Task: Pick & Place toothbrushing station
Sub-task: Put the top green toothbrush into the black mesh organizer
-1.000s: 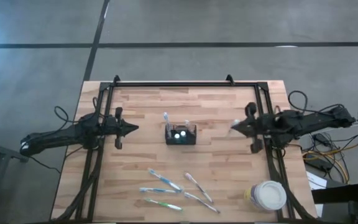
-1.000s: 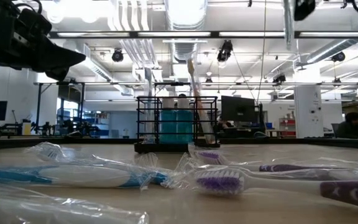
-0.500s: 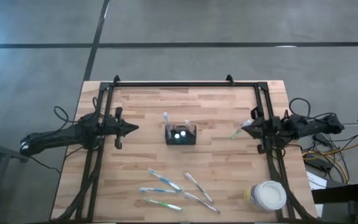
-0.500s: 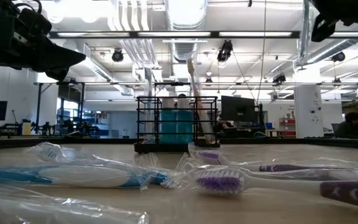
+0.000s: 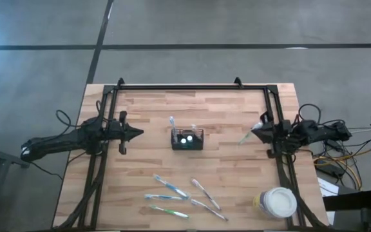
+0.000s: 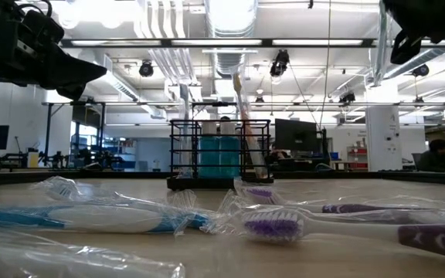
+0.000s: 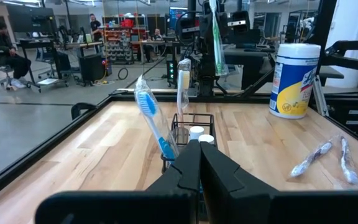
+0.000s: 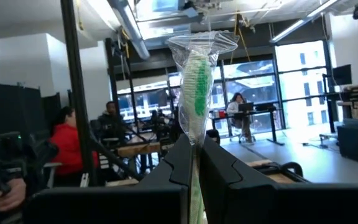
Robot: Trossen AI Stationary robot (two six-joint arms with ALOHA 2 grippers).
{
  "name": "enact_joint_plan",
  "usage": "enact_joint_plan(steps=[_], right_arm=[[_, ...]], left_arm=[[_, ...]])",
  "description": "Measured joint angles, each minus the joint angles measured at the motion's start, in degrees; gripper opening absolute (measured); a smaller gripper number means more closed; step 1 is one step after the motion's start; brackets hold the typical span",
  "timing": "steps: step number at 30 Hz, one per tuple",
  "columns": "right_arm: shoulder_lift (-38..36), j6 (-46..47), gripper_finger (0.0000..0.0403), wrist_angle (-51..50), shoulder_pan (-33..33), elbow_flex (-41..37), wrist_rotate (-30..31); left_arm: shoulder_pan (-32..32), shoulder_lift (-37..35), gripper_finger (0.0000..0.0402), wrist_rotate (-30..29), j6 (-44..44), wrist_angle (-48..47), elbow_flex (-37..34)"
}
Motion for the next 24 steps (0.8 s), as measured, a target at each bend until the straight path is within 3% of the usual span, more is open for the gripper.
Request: enact_joint_plan(steps=[8,13,19,24], right_arm=[[0.48,0.97,0.0008,-0.52,-0.29,-0.68,2.65],[5.54,0.86,0.0008,-0.53,-0.87,2.99,4.96],[23.43,-2.36,0.0008,-0.64,-1.38,13.1,7.33],[41.22,-7.69,0.0008,2.08,-1.62,25.1,1.94]], left_arm=[[0.0,0.0,0.0007,-0.02,0.77,0.0,0.0],[-0.02,0.01,0.0007,-0.35,1.13,0.05,0.0],[-0.02,0.02,0.0007,-0.63,1.2,1.55,0.0],[-0.02,0.02,0.0007,-0.68,1.18,1.88,0.0]])
